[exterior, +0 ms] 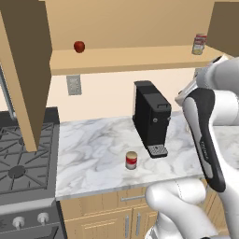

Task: Pick the cans from the counter and place them in their designated side in the cabinet.

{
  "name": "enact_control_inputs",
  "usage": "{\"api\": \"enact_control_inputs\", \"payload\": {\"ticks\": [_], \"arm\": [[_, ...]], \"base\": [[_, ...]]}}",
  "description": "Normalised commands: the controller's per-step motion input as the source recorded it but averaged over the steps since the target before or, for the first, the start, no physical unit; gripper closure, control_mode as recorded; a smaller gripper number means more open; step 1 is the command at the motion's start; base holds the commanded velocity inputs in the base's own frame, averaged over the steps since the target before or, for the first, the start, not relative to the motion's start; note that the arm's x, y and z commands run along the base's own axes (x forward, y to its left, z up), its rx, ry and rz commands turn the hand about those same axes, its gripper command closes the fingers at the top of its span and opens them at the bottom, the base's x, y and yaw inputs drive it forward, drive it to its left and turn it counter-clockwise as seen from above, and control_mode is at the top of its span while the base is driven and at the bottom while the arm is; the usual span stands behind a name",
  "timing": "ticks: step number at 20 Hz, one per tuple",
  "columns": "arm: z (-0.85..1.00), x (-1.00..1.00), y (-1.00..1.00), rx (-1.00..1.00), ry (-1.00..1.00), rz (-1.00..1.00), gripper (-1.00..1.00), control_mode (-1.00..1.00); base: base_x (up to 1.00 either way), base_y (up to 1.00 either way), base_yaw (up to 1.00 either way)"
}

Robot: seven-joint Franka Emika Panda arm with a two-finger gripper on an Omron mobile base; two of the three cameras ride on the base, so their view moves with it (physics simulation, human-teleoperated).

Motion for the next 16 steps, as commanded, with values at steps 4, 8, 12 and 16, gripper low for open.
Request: {"api": "enact_control_inputs", "payload": {"ticks": [4,8,12,16], "arm": [[-0.15,-0.41,0.09,0.08,0.01,-0.21,-1.0,-1.0],[-0.16,-0.36,0.13,0.07,0.01,-0.28,-1.0,-1.0],[-0.13,-0.34,0.03,0.1,0.06,-0.25,-1.0,-1.0],[-0.15,-0.28,0.0,0.16,0.14,-0.19,-1.0,-1.0]], "base": [[0.0,0.0,0.0],[0.0,0.0,0.0],[0.0,0.0,0.0],[0.0,0.0,0.0]]}}
